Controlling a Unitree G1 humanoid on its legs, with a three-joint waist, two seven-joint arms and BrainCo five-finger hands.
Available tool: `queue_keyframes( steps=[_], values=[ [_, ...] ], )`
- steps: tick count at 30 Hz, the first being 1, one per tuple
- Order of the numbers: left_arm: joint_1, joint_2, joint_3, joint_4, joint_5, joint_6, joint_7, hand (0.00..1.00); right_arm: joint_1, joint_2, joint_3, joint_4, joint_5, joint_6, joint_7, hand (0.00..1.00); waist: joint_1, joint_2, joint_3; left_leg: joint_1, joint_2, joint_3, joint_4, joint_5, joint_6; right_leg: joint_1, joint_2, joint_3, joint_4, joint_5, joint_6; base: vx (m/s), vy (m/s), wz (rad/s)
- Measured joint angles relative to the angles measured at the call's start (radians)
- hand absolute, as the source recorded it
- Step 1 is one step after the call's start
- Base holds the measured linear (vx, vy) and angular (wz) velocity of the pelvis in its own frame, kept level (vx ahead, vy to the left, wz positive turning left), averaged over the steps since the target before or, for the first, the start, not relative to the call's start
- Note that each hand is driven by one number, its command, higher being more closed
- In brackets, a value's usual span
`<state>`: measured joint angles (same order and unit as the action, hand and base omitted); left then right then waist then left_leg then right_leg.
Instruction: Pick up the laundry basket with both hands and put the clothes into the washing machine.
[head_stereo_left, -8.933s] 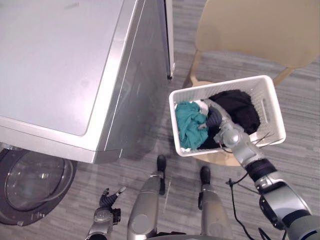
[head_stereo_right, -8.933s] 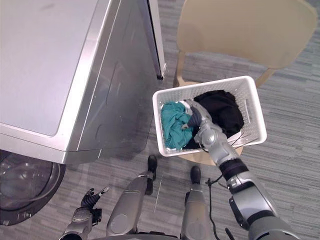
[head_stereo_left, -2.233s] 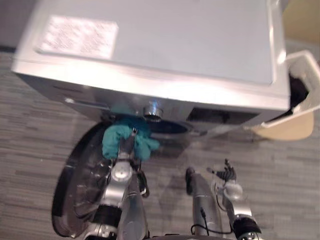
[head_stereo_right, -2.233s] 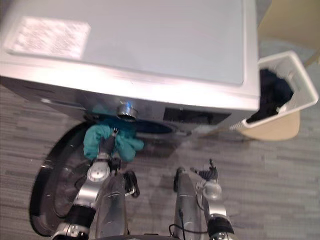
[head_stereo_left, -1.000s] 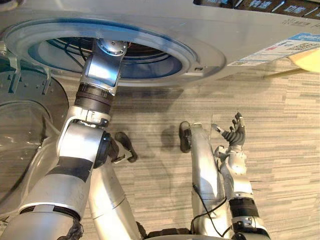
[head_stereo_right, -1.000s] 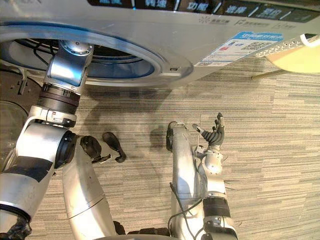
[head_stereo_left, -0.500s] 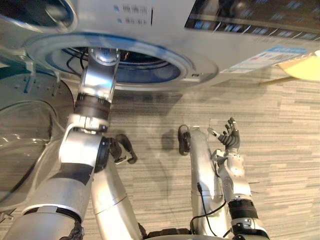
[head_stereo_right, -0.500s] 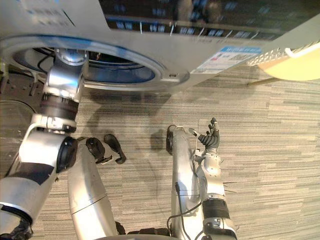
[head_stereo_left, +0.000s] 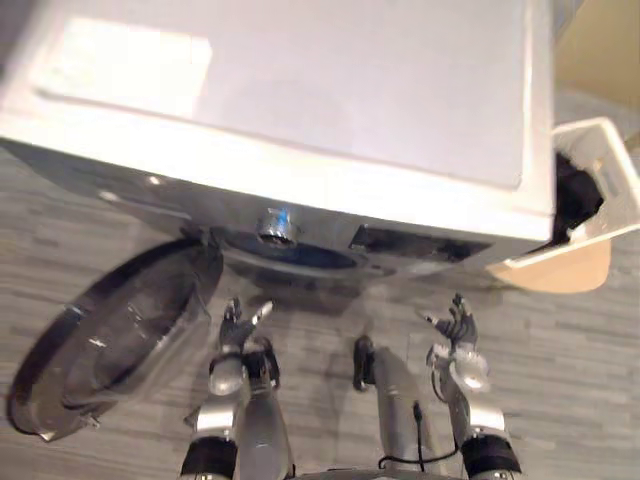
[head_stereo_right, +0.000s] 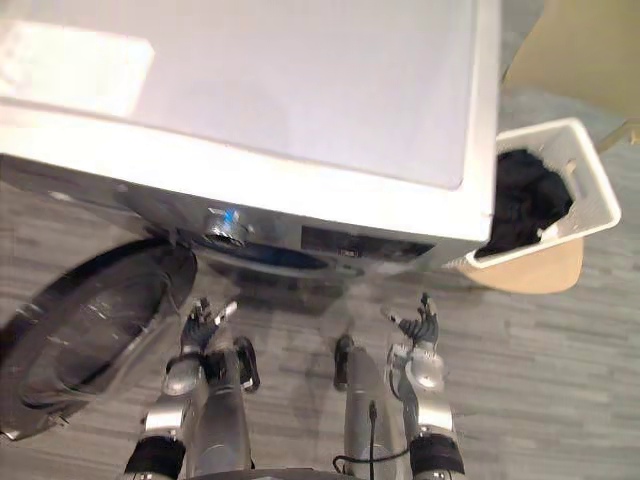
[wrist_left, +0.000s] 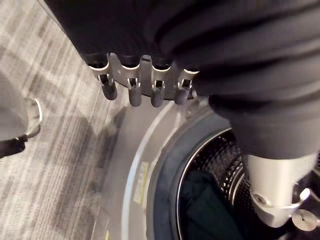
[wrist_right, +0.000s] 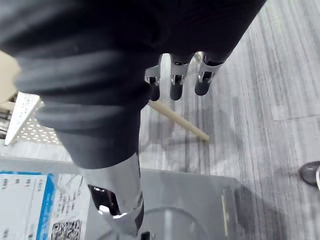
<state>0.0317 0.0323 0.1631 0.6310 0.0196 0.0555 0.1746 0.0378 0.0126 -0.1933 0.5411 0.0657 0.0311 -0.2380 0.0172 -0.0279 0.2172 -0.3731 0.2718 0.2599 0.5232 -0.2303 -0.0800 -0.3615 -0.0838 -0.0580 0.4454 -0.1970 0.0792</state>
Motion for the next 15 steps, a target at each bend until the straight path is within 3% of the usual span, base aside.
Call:
queue_keyframes(
  steps=[5,12,14,15],
  values=[
    [-0.013,0.019,0.029,0.156,0.076,0.0,-0.022,0.0,0.013,-0.009,-0.064,0.175,-0.02,0.0,0.027,0.0,-0.003,0.013,-0.103,0.157,-0.04,0.077,-0.182,0.055,-0.003,0.144,-0.003,0.034,-0.245,0.107,0.019,0.1,0.063,-0.24],
    [-0.017,0.054,0.037,0.248,0.111,-0.002,-0.04,0.0,-0.022,-0.071,-0.11,0.341,-0.029,0.0,0.046,0.0,-0.004,0.022,-0.114,0.279,-0.055,0.199,-0.281,0.08,-0.014,0.204,0.028,0.176,-0.403,0.222,0.022,0.05,0.01,-0.66],
    [-0.011,0.071,0.037,0.264,0.112,-0.003,-0.041,0.0,-0.056,-0.085,-0.099,0.358,-0.029,-0.001,0.046,0.0,-0.003,0.022,-0.114,0.284,-0.039,0.253,-0.282,0.079,-0.014,0.169,0.053,0.186,-0.437,0.301,0.013,-0.05,-0.02,-1.42],
    [-0.01,0.082,0.037,0.269,0.115,-0.003,-0.041,0.0,-0.085,-0.091,-0.08,0.364,-0.03,-0.001,0.046,0.0,-0.002,0.023,-0.114,0.285,-0.016,0.306,-0.289,0.08,-0.012,0.145,0.079,0.102,-0.489,0.392,-0.02,-0.07,-0.072,-1.56]
  ],
)
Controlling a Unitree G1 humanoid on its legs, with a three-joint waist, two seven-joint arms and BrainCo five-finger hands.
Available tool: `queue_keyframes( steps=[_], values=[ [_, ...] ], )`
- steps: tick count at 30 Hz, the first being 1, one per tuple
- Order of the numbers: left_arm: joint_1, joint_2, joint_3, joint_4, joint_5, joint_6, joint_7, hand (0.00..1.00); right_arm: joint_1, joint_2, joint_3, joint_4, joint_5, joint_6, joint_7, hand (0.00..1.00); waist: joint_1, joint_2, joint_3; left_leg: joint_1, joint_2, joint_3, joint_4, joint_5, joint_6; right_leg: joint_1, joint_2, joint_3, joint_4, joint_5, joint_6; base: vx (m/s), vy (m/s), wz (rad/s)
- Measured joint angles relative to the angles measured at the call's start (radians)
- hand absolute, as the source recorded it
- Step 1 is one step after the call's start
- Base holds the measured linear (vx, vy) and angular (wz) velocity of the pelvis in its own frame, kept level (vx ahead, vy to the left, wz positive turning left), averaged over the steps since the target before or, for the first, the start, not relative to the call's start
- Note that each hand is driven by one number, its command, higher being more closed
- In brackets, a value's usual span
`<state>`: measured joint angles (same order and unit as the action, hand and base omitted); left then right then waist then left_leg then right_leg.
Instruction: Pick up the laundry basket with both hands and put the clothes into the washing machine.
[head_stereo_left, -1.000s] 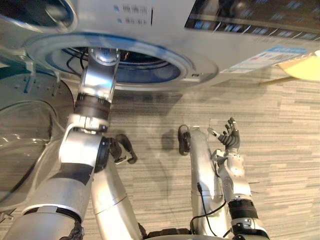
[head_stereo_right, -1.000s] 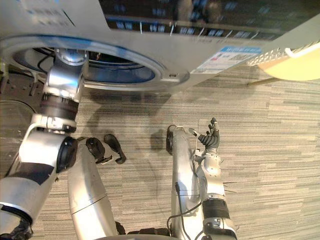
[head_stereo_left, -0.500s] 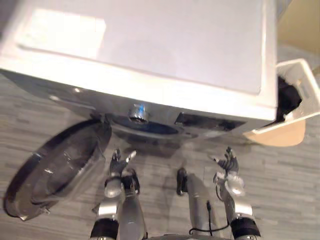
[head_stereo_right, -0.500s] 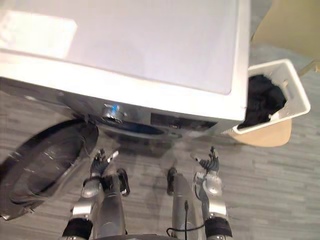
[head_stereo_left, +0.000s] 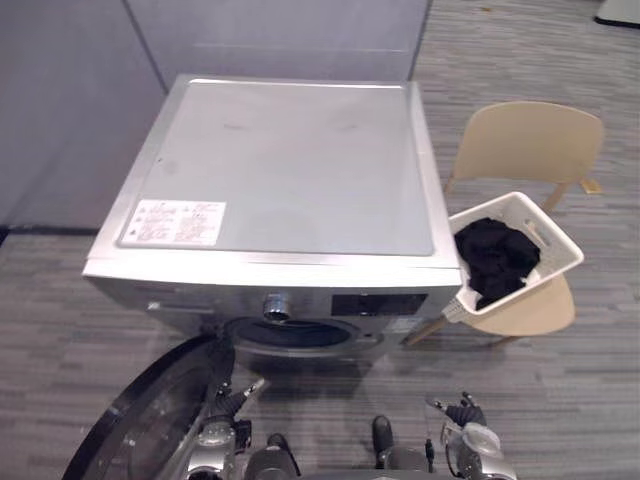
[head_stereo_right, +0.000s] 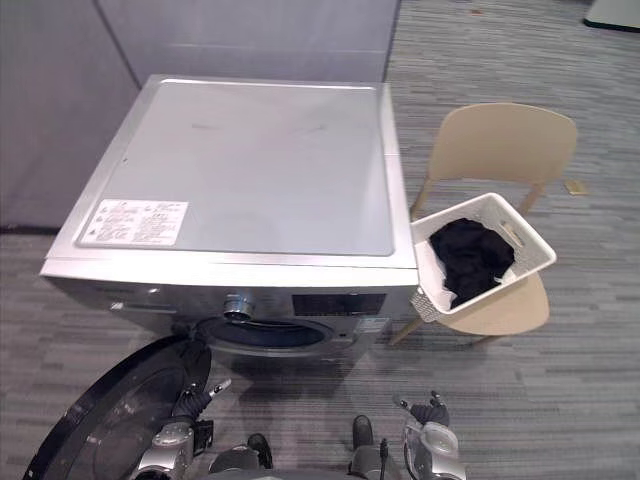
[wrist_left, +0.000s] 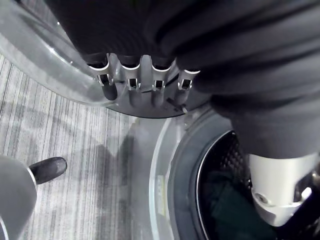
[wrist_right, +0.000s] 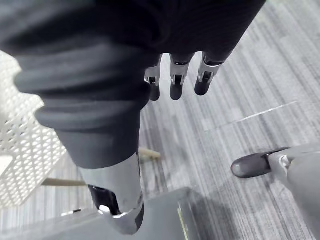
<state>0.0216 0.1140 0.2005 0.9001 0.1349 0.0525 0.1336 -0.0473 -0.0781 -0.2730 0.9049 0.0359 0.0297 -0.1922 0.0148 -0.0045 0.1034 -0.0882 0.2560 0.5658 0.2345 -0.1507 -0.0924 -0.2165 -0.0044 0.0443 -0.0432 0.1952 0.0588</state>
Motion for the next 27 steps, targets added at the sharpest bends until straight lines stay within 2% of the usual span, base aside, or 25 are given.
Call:
queue_keyframes(
  steps=[1,2,4,5,6,7,8,9,10,11,12,13,14,15,17,18,19,20,21,22,23,24,25,26,27],
  values=[
    [0.0,0.0,0.0,0.015,0.018,0.001,-0.002,0.0,-0.018,-0.001,0.003,0.0,-0.001,-0.002,0.0,0.0,-0.001,0.004,0.006,0.022,0.028,0.077,-0.015,0.0,0.0,0.0,-0.003,-0.214,-0.001,-0.015,-0.089,-0.06,-0.156,-1.79],
    [-0.002,0.002,-0.007,0.017,0.033,0.0,-0.002,0.0,-0.027,-0.009,-0.002,0.018,-0.008,-0.001,-0.001,0.0,0.001,-0.004,0.005,0.066,0.026,0.137,-0.019,0.0,-0.008,0.004,-0.047,-0.498,0.107,-0.173,-0.151,-0.04,-0.154,-1.42],
    [0.008,0.0,-0.012,0.019,0.037,0.003,-0.003,0.0,-0.028,-0.024,0.001,0.029,-0.009,-0.004,-0.003,0.0,-0.002,0.013,0.008,0.12,0.044,0.218,0.001,-0.019,-0.031,0.035,-0.089,-0.716,0.162,-0.226,-0.144,0.01,-0.107,-1.52],
    [0.007,-0.001,-0.012,0.021,0.051,0.003,-0.003,0.0,-0.044,-0.03,0.017,0.037,-0.01,-0.003,-0.005,0.0,0.002,0.022,0.009,0.174,0.057,0.294,-0.008,-0.029,-0.047,0.053,-0.083,-0.771,0.172,-0.231,-0.14,0.05,-0.123,-1.72],
    [0.005,0.0,-0.015,0.024,0.058,0.003,-0.003,0.0,-0.044,-0.03,0.019,0.037,-0.01,-0.003,-0.005,0.0,-0.001,0.023,0.01,0.194,0.06,0.324,-0.013,-0.035,-0.062,0.05,-0.078,-0.763,0.18,-0.238,-0.137,0.05,-0.131,-1.78],
    [0.006,0.003,-0.029,0.024,0.063,0.003,-0.003,0.0,-0.042,-0.032,0.029,0.037,-0.01,-0.003,-0.006,0.0,-0.002,0.028,0.007,0.209,0.077,0.347,0.015,-0.065,-0.101,0.037,-0.053,-0.723,0.19,-0.243,-0.139,0.04,-0.096,-1.69],
    [0.007,0.009,-0.034,0.024,0.07,0.003,-0.003,0.0,-0.032,-0.036,0.058,0.041,-0.01,-0.002,-0.006,0.0,0.003,0.039,0.009,0.225,0.129,0.356,0.107,-0.091,-0.112,0.033,-0.004,-0.665,0.197,-0.27,-0.139,0.05,-0.088,-1.8],
    [0.017,0.012,-0.033,0.026,0.07,0.003,-0.003,0.0,-0.034,-0.035,0.073,0.044,-0.011,-0.001,-0.006,0.0,0.008,0.04,0.009,0.23,0.168,0.352,0.176,-0.097,-0.101,0.039,0.022,-0.642,0.193,-0.297,-0.134,0.16,-0.204,-2.05],
    [0.018,0.022,-0.033,0.03,0.071,0.002,-0.004,0.0,-0.03,-0.027,0.088,0.056,-0.011,0.002,-0.007,0.0,0.022,0.048,0.019,0.18,0.269,0.282,0.382,-0.069,0.068,0.067,0.057,-0.622,0.183,-0.321,-0.141,0.22,-0.207,-1.98],
    [0.019,0.018,-0.033,0.031,0.072,0.0,-0.003,0.0,-0.027,-0.03,0.087,0.056,-0.012,0.011,-0.013,0.0,0.027,0.024,0.022,0.09,0.32,0.126,0.628,-0.033,0.202,0.083,0.06,-0.59,0.21,-0.3,-0.168,0.21,-0.188,-1.92],
    [0.019,0.007,-0.035,0.031,0.072,0.001,-0.003,0.0,-0.031,-0.03,0.086,0.053,-0.013,0.014,-0.02,0.0,0.03,0.037,0.038,0.047,0.309,0.019,0.693,-0.06,0.159,0.099,0.077,-0.554,0.215,-0.293,-0.168,0.14,-0.019,-1.85],
    [0.023,-0.013,-0.055,0.031,0.071,0.0,-0.003,0.0,-0.038,-0.042,0.085,0.051,-0.016,0.015,-0.027,0.0,0.033,0.055,0.052,-0.046,0.221,-0.159,0.746,-0.11,0.08,0.116,0.093,-0.488,0.21,-0.296,-0.174,0.1,0.063,-1.93],
    [0.026,-0.023,-0.086,0.03,0.071,-0.003,-0.002,0.0,-0.041,-0.05,0.085,0.053,-0.02,0.016,-0.028,0.0,0.053,0.057,0.057,-0.111,0.124,-0.261,0.712,-0.135,0.051,0.123,0.094,-0.428,0.2,-0.29,-0.17,0.13,0.085,-1.96],
    [0.025,-0.027,-0.096,0.019,0.069,-0.004,-0.001,0.0,-0.04,-0.051,0.085,0.053,-0.021,0.019,-0.027,0.0,0.061,0.057,0.059,-0.13,0.081,-0.294,0.67,-0.136,0.049,0.128,0.094,-0.4,0.187,-0.274,-0.149,0.17,0.093,-1.9],
    [0.035,-0.04,-0.118,-0.018,0.06,-0.021,0.0,0.0,-0.038,-0.05,0.083,0.051,-0.031,0.019,-0.03,0.0,0.081,0.068,0.081,-0.209,-0.065,-0.396,0.409,-0.127,0.035,0.156,0.096,-0.303,0.132,-0.247,-0.128,0.19,0.112,-1.5],
    [0.036,-0.046,-0.119,-0.026,0.058,-0.022,0.0,0.0,-0.038,-0.051,0.083,0.051,-0.036,0.019,-0.031,0.0,0.084,0.071,0.086,-0.222,-0.088,-0.416,0.333,-0.114,0.019,0.161,0.096,-0.288,0.118,-0.243,-0.122,0.18,0.15,-1.13],
    [0.031,-0.056,-0.118,-0.029,0.053,-0.025,-0.001,0.0,-0.043,-0.056,0.084,0.05,-0.04,0.019,-0.032,0.0,0.088,0.093,0.096,-0.237,-0.121,-0.44,0.194,-0.044,0.005,0.181,0.096,-0.266,0.091,-0.236,-0.116,0.16,0.137,-0.86],
    [0.03,-0.057,-0.118,-0.029,0.053,-0.026,-0.001,0.0,-0.043,-0.055,0.086,0.05,-0.042,0.019,-0.031,0.0,0.101,0.094,0.099,-0.225,-0.128,-0.438,0.15,0.009,0.013,0.191,0.094,-0.248,0.074,-0.233,-0.114,0.25,0.174,-1.07],
    [0.032,-0.056,-0.116,-0.028,0.053,-0.029,-0.001,0.0,-0.043,-0.048,0.098,0.047,-0.045,0.019,-0.032,0.0,0.118,0.088,0.101,-0.198,-0.146,-0.408,0.085,0.073,0.055,0.211,0.082,-0.214,0.038,-0.219,-0.093,0.33,0.172,-0.61],
    [0.021,-0.058,-0.115,-0.029,0.053,-0.032,-0.001,0.0,-0.043,-0.047,0.106,0.027,-0.045,0.019,-0.032,0.0,0.11,0.086,0.099,-0.2,-0.173,-0.401,0.068,0.072,0.063,0.214,0.062,-0.207,0.015,-0.219,-0.078,0.4,0.211,-0.3],
    [0.015,-0.063,-0.115,-0.029,0.053,-0.035,-0.001,0.0,-0.043,-0.05,0.106,0.02,-0.045,0.019,-0.033,0.0,0.109,0.079,0.103,-0.211,-0.174,-0.404,0.086,0.06,0.081,0.214,0.057,-0.208,0.012,-0.223,-0.069,0.39,0.239,0.27],
    [0.017,-0.071,-0.105,-0.031,0.04,-0.036,-0.02,0.0,-0.046,-0.051,0.113,0.015,-0.047,0.019,-0.032,0.0,0.11,0.086,0.099,-0.229,-0.189,-0.418,0.136,0.022,0.13,0.226,0.05,-0.218,0.017,-0.235,-0.051,0.37,0.244,0.3],
    [0.017,-0.075,-0.09,-0.035,0.013,-0.038,-0.052,0.0,-0.046,-0.047,0.126,0.016,-0.051,0.019,-0.033,0.0,0.118,0.076,0.105,-0.213,-0.187,-0.422,0.165,-0.019,0.142,0.221,0.036,-0.226,0.099,-0.299,-0.005,0.33,0.197,0.21],
    [0.019,-0.075,-0.089,-0.037,0.014,-0.041,-0.043,0.0,-0.046,-0.045,0.132,0.017,-0.057,0.018,-0.031,0.0,0.124,0.069,0.107,-0.189,-0.188,-0.42,0.162,-0.044,0.134,0.201,0.023,-0.224,0.183,-0.343,0.018,0.37,0.186,0.11],
    [0.019,-0.067,-0.089,-0.036,0.013,-0.041,-0.037,0.0,-0.05,-0.041,0.145,0.02,-0.068,0.017,-0.027,0.0,0.131,0.056,0.108,-0.141,-0.2,-0.42,0.164,-0.076,0.141,0.129,-0.006,-0.205,0.416,-0.418,0.108,0.39,0.184,0.19]
  ],
)
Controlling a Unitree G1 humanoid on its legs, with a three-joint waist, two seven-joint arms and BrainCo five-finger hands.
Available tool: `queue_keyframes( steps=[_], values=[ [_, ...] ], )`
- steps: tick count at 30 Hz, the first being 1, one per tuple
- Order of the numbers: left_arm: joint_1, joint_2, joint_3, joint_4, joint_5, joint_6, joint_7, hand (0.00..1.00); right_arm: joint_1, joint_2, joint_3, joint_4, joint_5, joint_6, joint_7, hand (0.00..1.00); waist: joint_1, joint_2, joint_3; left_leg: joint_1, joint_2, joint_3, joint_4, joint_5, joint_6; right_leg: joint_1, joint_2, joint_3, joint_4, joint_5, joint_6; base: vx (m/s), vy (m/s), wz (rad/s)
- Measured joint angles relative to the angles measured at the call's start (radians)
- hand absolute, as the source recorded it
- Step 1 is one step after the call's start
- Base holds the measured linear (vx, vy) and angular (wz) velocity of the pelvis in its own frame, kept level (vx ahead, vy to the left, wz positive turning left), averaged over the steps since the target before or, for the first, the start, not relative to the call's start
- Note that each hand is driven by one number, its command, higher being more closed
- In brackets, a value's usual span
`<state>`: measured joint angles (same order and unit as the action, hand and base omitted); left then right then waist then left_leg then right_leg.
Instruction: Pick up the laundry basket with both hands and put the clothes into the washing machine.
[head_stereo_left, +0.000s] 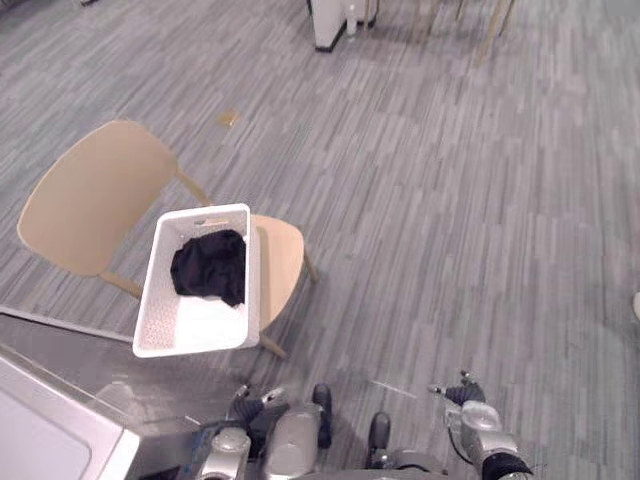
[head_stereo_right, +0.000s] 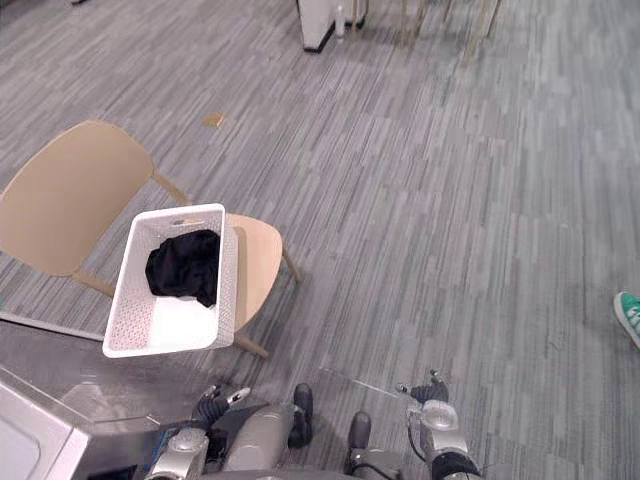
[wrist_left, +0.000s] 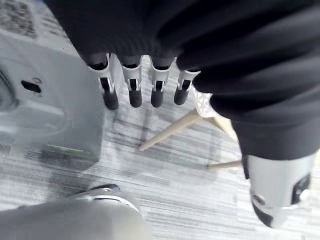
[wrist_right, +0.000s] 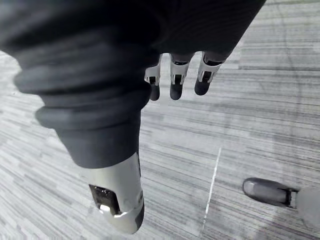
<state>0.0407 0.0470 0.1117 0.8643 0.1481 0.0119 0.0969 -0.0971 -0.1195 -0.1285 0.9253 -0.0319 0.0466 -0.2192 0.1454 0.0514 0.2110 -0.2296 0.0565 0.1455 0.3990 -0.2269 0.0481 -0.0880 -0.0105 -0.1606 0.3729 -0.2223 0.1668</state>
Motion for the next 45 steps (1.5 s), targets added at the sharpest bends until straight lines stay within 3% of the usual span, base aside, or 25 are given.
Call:
queue_keyframes(
  steps=[1,2,3,4,6,7,8,10,11,12,13,14,15,17,18,19,22,25,30,35,37,40,45],
  values=[
    [0.003,0.013,-0.006,0.002,0.0,0.002,0.0,0.0,-0.005,0.002,0.007,-0.001,-0.009,-0.001,0.002,0.0,-0.004,-0.013,0.001,0.04,-0.024,-0.016,0.006,-0.026,0.012,-0.094,-0.042,0.019,0.275,-0.001,0.074,0.4,0.185,0.38],
    [0.004,0.022,-0.014,0.002,0.0,0.003,0.001,0.0,-0.005,0.003,0.007,-0.001,-0.01,-0.001,0.003,0.0,-0.013,-0.022,0.001,0.063,-0.042,-0.029,0.006,-0.038,0.021,-0.135,-0.066,0.029,0.405,0.023,0.1,0.43,0.13,0.81],
    [0.009,0.032,-0.027,0.008,-0.001,0.007,0.012,0.0,-0.002,0.003,0.006,0.0,-0.011,0.0,0.003,0.0,-0.032,-0.031,0.004,0.111,-0.071,-0.067,0.004,-0.059,0.036,-0.196,-0.101,0.035,0.582,0.007,0.085,0.46,0.069,1.02],
    [0.021,0.038,-0.033,0.009,-0.001,0.016,0.019,0.0,-0.001,0.002,0.007,0.0,-0.011,0.0,0.004,0.0,-0.043,-0.031,0.005,0.157,-0.082,-0.097,-0.001,-0.068,0.045,-0.228,-0.12,0.032,0.631,-0.02,0.03,0.47,0.035,1.14],
    [0.028,0.037,-0.033,0.009,-0.002,0.023,0.02,0.0,-0.004,0.005,0.007,-0.008,-0.011,-0.001,0.005,0.0,-0.049,-0.028,0.007,0.192,-0.086,-0.15,-0.012,-0.069,0.048,-0.258,-0.124,0.024,0.576,-0.048,-0.022,0.44,-0.042,0.87],
    [0.027,0.034,-0.032,0.009,-0.002,0.025,0.021,0.0,-0.004,0.006,0.005,-0.019,-0.01,-0.002,0.005,0.0,-0.05,-0.025,0.008,0.203,-0.086,-0.205,-0.019,-0.069,0.048,-0.289,-0.107,0.046,0.471,-0.063,-0.049,0.51,-0.133,1.02],
    [0.02,0.029,-0.032,0.009,-0.001,0.026,0.024,0.0,0.003,0.005,0.001,-0.038,-0.009,-0.002,0.005,0.0,-0.051,-0.021,0.011,0.203,-0.085,-0.256,-0.018,-0.069,0.048,-0.312,-0.083,0.097,0.375,-0.063,-0.051,0.49,-0.215,1.5],
    [0.0,0.011,-0.032,0.01,0.0,0.028,0.037,0.0,0.023,0.004,-0.017,-0.072,-0.007,-0.002,0.005,0.0,-0.06,-0.012,0.015,0.201,-0.084,-0.367,-0.008,-0.078,0.031,-0.338,-0.011,0.297,0.18,-0.025,-0.041,0.42,-0.276,1.69],
    [-0.012,0.001,-0.032,0.011,0.001,0.027,0.038,0.0,0.043,0.004,-0.035,-0.085,-0.007,-0.001,0.003,0.0,-0.078,-0.011,0.013,0.187,-0.086,-0.439,0.033,-0.105,-0.016,-0.309,0.003,0.438,0.04,0.047,-0.022,0.46,-0.395,2.31],
    [-0.017,0.001,-0.029,0.014,0.003,0.024,0.037,0.0,0.072,0.006,-0.04,-0.092,-0.007,0.0,0.0,0.0,-0.079,-0.02,0.017,0.186,-0.09,-0.474,0.077,-0.15,-0.091,-0.272,-0.034,0.468,-0.054,0.171,0.01,0.42,-0.401,2.37],
    [-0.027,-0.033,-0.022,0.02,0.004,0.022,0.039,0.0,0.066,-0.014,-0.048,-0.082,-0.006,0.006,0.001,0.0,-0.07,0.031,0.019,0.173,-0.043,-0.498,0.098,-0.164,-0.11,-0.26,-0.012,0.388,-0.012,0.162,-0.016,0.39,-0.454,2.15],
    [-0.022,-0.062,-0.022,0.019,0.002,0.014,0.039,0.0,0.064,-0.021,-0.055,-0.098,-0.007,0.004,-0.001,0.0,-0.073,0.038,0.013,0.153,-0.011,-0.492,0.088,-0.132,-0.164,-0.256,-0.021,0.308,0.019,0.137,-0.057,0.23,-0.347,1.48],
    [-0.023,-0.07,-0.023,0.022,0.002,0.013,0.039,0.0,0.061,-0.02,-0.06,-0.113,-0.007,0.003,-0.001,0.0,-0.077,0.045,0.008,0.151,0.001,-0.481,0.073,-0.108,-0.178,-0.251,-0.032,0.269,0.034,0.127,-0.073,0.25,-0.421,1.8],
    [-0.024,-0.092,-0.027,0.021,0.001,0.011,0.038,0.0,0.06,-0.022,-0.072,-0.16,-0.007,-0.006,-0.001,0.0,-0.077,0.033,0.009,0.153,0.038,-0.357,0.011,-0.006,-0.201,-0.184,-0.082,0.127,0.044,0.102,-0.112,0.16,-0.332,1.85],
    [-0.025,-0.09,-0.032,0.019,0.0,0.011,0.038,0.0,0.059,-0.022,-0.078,-0.164,-0.007,-0.007,-0.001,0.0,-0.077,0.03,0.009,0.152,0.051,-0.314,-0.004,0.014,-0.194,-0.162,-0.095,0.096,0.037,0.098,-0.118,0.13,-0.265,2.07],
    [-0.023,-0.084,-0.044,0.015,0.0,0.01,0.039,0.0,0.053,-0.024,-0.089,-0.164,-0.005,-0.019,-0.005,0.0,-0.075,0.016,0.004,0.148,0.08,-0.18,-0.049,0.054,-0.176,-0.116,-0.117,0.022,0.012,0.096,-0.122,0.08,-0.167,1.61],
    [-0.022,-0.06,-0.088,0.018,0.0,0.01,0.039,0.0,0.032,-0.036,-0.09,-0.153,0.003,-0.036,-0.02,0.0,-0.077,0.014,-0.026,0.133,0.084,-0.026,-0.158,0.117,-0.147,-0.081,-0.157,-0.089,-0.056,0.094,-0.119,0.04,-0.083,1.46],
    [-0.016,-0.027,-0.104,0.042,0.001,0.012,0.039,0.0,0.011,-0.03,-0.089,-0.136,0.003,-0.036,-0.02,0.0,-0.074,0.016,-0.03,0.12,0.076,-0.028,-0.215,0.129,-0.136,-0.033,-0.164,-0.178,-0.122,0.102,-0.106,-0.03,0.039,1.07],
    [0.001,0.032,-0.103,0.049,0.002,0.01,0.037,0.0,-0.01,-0.019,-0.036,-0.268,-0.034,-0.035,-0.02,0.0,-0.073,-0.02,-0.043,0.121,0.044,-0.059,-0.29,0.186,-0.128,0.009,-0.165,-0.199,-0.227,0.148,-0.081,-0.07,0.057,0.3],
    [0.016,0.059,-0.099,0.048,0.003,-0.001,0.037,0.0,-0.067,-0.125,0.052,-0.451,-0.152,-0.04,-0.019,0.0,-0.07,-0.034,-0.045,0.094,0.024,-0.064,-0.335,0.219,-0.115,-0.009,-0.165,-0.21,-0.271,0.178,-0.071,-0.11,0.041,0.08],
    [0.02,0.079,-0.098,0.049,0.003,-0.001,0.038,0.0,-0.142,-0.187,0.11,-0.451,-0.195,-0.04,-0.017,0.0,-0.069,-0.048,-0.044,0.06,0.02,-0.071,-0.341,0.23,-0.115,-0.035,-0.165,-0.22,-0.277,0.185,-0.064,-0.12,0.04,0.16],
    [0.029,0.095,-0.098,0.049,0.003,-0.002,0.038,0.0,-0.265,-0.295,0.218,-0.417,-0.259,-0.046,-0.005,0.0,-0.04,-0.062,-0.034,0.014,0.012,-0.089,-0.347,0.254,-0.107,-0.067,-0.166,-0.233,-0.295,0.213,-0.071,-0.07,0.035,0.18],
    [0.03,0.095,-0.098,0.047,-0.001,-0.022,0.039,0.0,-0.527,-0.391,0.373,-0.231,-0.293,-0.068,0.014,0.0,0.007,-0.057,0.036,-0.056,0.001,-0.132,-0.327,0.277,-0.098,-0.096,-0.17,-0.275,-0.308,0.239,-0.081,-0.04,0.029,0.26]
  ],
)
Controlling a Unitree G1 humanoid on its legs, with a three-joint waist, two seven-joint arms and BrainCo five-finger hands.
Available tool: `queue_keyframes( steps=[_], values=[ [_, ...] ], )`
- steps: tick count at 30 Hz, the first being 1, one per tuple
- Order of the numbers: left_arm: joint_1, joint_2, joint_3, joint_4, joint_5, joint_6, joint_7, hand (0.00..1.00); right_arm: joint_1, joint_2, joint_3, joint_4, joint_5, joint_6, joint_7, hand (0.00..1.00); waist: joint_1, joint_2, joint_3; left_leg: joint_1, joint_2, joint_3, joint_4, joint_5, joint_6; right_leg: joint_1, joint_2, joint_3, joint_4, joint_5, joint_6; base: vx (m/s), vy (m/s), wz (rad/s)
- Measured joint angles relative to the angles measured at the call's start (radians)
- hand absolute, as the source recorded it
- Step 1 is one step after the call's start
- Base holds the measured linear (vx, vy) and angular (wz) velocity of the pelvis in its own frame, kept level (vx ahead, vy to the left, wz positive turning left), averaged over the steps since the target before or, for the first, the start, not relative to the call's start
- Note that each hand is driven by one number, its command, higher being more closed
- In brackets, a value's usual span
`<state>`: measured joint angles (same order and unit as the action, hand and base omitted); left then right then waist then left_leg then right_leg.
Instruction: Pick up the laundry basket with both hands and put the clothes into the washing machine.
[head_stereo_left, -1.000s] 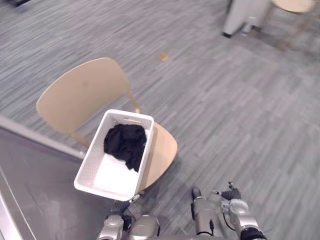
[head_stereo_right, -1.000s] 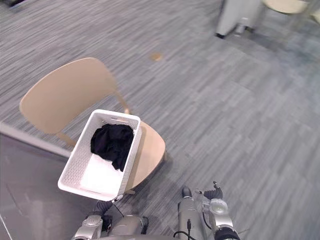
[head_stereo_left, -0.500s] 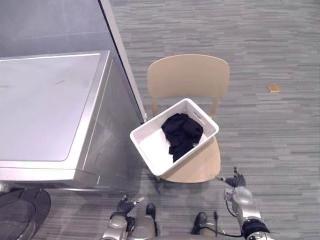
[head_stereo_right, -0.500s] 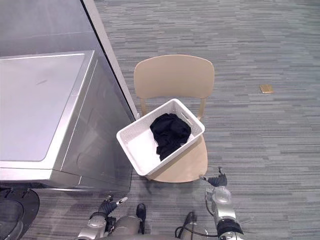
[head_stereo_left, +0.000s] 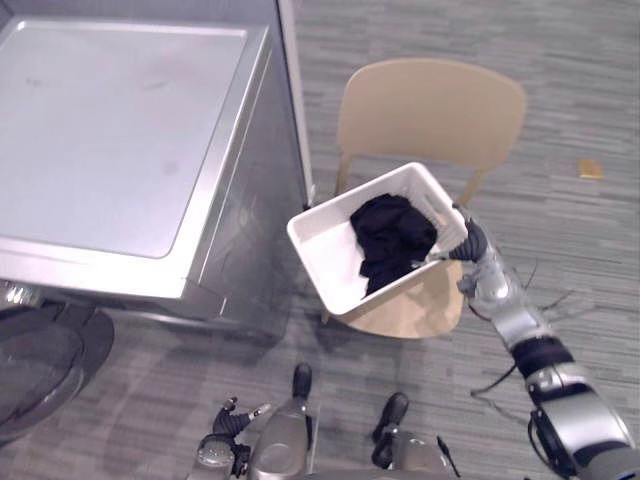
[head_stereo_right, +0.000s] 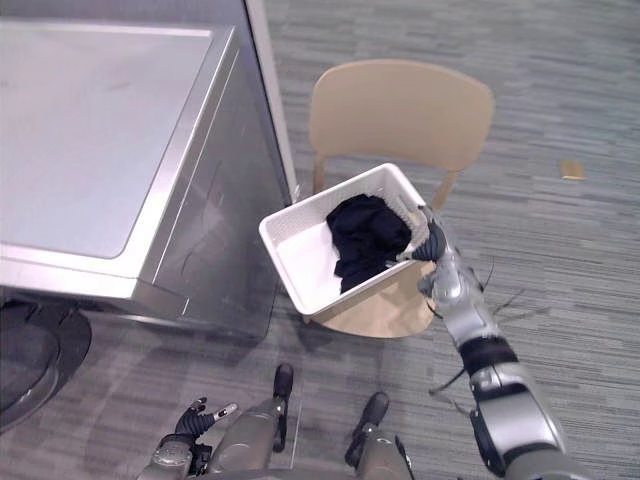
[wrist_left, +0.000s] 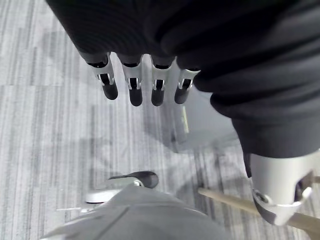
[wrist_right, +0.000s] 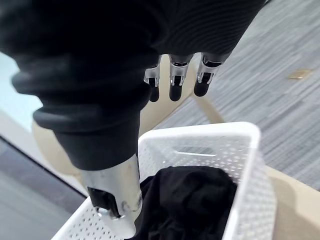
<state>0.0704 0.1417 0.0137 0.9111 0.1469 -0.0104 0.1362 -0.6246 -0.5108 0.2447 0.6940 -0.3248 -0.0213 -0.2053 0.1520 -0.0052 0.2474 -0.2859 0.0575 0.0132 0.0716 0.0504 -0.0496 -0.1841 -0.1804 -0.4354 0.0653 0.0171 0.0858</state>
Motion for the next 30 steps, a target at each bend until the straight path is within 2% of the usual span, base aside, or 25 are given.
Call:
queue_keyframes(
  steps=[3,6,10,13,16,17,24,30],
  values=[
    [-0.011,0.0,0.0,-0.002,-0.021,-0.004,0.003,0.0,-0.148,-0.05,0.087,0.125,0.0,-0.005,0.015,0.0,0.027,0.008,0.04,-0.048,-0.005,-0.025,0.0,0.018,0.004,-0.037,0.0,-0.006,0.003,0.007,-0.008,-0.03,0.022,0.23],
    [-0.025,0.001,0.002,-0.03,-0.041,-0.018,0.021,0.0,-0.295,-0.094,0.136,0.239,-0.001,-0.002,0.014,0.0,0.036,0.023,0.103,-0.092,-0.008,-0.045,0.0,0.033,0.003,-0.074,-0.003,-0.018,0.012,0.01,-0.01,-0.03,0.007,0.17],
    [-0.085,0.001,0.0,-0.047,-0.077,-0.031,0.03,0.0,-0.431,-0.16,0.177,0.361,-0.037,0.02,0.014,0.0,0.058,0.061,0.174,-0.161,-0.009,-0.076,-0.002,0.057,0.003,-0.139,-0.009,-0.036,0.039,0.01,-0.012,-0.04,-0.008,0.16],
    [-0.111,0.001,-0.003,-0.056,-0.1,-0.042,0.043,0.0,-0.483,-0.168,0.199,0.403,-0.043,0.031,0.012,0.0,0.06,0.08,0.184,-0.226,-0.013,-0.097,-0.015,0.081,0.003,-0.2,-0.012,-0.053,0.045,0.011,-0.013,-0.03,-0.011,0.14],
    [-0.172,0.0,-0.011,-0.055,-0.12,-0.045,0.045,0.0,-0.539,-0.18,0.232,0.441,-0.051,0.034,0.01,0.0,0.08,0.101,0.195,-0.281,-0.011,-0.111,-0.071,0.126,-0.002,-0.283,-0.015,-0.059,0.062,0.01,-0.015,-0.05,-0.028,0.07],
    [-0.192,0.0,-0.011,-0.056,-0.127,-0.045,0.046,0.0,-0.556,-0.185,0.251,0.442,-0.055,0.04,0.006,1.0,0.086,0.104,0.197,-0.302,-0.01,-0.112,-0.077,0.133,-0.004,-0.312,-0.017,-0.059,0.077,0.008,-0.018,-0.06,-0.021,0.03],
    [-0.252,-0.027,0.02,-0.129,-0.147,-0.052,0.062,0.0,-0.583,-0.183,0.347,0.329,-0.078,0.048,-0.041,1.0,0.079,0.105,0.199,-0.348,-0.021,-0.122,-0.1,0.153,-0.016,-0.429,-0.082,-0.065,0.257,-0.088,-0.027,-0.01,-0.022,0.12],
    [-0.252,-0.047,0.04,-0.148,-0.154,-0.052,0.066,0.0,-0.477,-0.12,0.298,0.205,-0.04,0.045,-0.044,1.0,0.076,0.101,0.199,-0.32,-0.015,-0.124,-0.099,0.157,-0.022,-0.414,-0.098,-0.087,0.329,-0.121,-0.044,0.02,-0.037,0.12]
  ],
)
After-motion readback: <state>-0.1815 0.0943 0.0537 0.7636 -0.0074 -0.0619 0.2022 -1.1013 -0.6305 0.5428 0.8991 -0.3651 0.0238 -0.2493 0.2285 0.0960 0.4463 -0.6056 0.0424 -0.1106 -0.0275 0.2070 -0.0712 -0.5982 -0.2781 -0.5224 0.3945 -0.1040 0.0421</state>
